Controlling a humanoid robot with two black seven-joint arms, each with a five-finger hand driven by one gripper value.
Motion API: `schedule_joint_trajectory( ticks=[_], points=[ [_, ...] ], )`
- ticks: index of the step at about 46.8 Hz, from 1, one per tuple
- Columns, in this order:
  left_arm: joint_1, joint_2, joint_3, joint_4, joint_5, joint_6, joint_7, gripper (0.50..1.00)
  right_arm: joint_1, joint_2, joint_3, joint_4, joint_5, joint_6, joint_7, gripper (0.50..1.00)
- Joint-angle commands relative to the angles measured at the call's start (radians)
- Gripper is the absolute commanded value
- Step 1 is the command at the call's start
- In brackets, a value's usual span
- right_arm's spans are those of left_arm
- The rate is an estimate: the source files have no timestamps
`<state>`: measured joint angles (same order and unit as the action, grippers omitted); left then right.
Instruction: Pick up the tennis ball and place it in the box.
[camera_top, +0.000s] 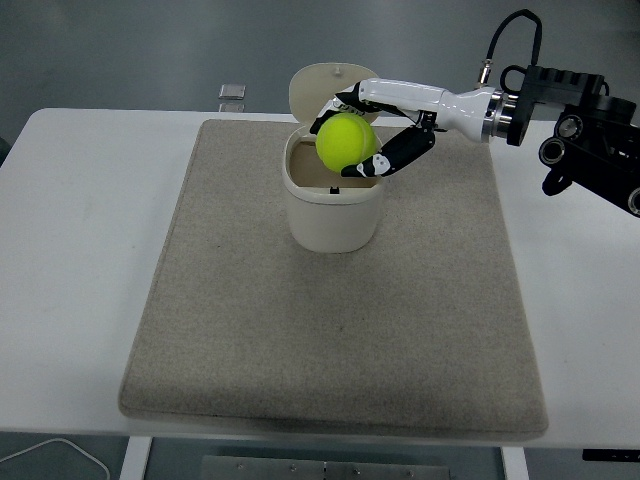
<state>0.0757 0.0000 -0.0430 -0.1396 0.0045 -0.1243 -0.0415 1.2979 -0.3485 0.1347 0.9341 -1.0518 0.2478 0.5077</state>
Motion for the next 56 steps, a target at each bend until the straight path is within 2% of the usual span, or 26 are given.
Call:
schedule_joint_trajectory(
  ticks=[1,12,17,34,41,44,51,56],
  points=[
    [0.0,0.0,0.0,0.0,0.0,0.0,0.0,0.996,0.0,0.0,-0.003,0.0,0.001,0.001,0.0,0.852],
    [0.001,0.0,0.0,0.0,0.0,0.0,0.0,0.996,0.0,0.0,-0.023,0.0,0.003,0.001,0.0,0.864],
    [0.001,0.0,0.0,0.0,0.0,0.0,0.0,0.996,0.0,-0.001,-0.023,0.0,0.007,0.001,0.0,0.893],
    [0.001,0.0,0.0,0.0,0.0,0.0,0.0,0.996,0.001,-0.001,-0.024,0.0,0.009,0.002,0.0,0.893],
    [0.001,0.0,0.0,0.0,0.0,0.0,0.0,0.996,0.007,-0.027,-0.018,0.003,0.015,0.022,0.002,0.893],
    [0.001,0.0,0.0,0.0,0.0,0.0,0.0,0.996,0.009,-0.046,-0.014,0.005,0.021,0.057,0.0,0.893],
    [0.001,0.0,0.0,0.0,0.0,0.0,0.0,0.996,0.014,-0.087,-0.003,0.009,0.108,0.217,-0.001,0.893],
    [0.0,0.0,0.0,0.0,0.0,0.0,0.0,0.996,0.017,-0.136,-0.003,0.018,0.17,0.281,-0.005,0.893]
  ],
)
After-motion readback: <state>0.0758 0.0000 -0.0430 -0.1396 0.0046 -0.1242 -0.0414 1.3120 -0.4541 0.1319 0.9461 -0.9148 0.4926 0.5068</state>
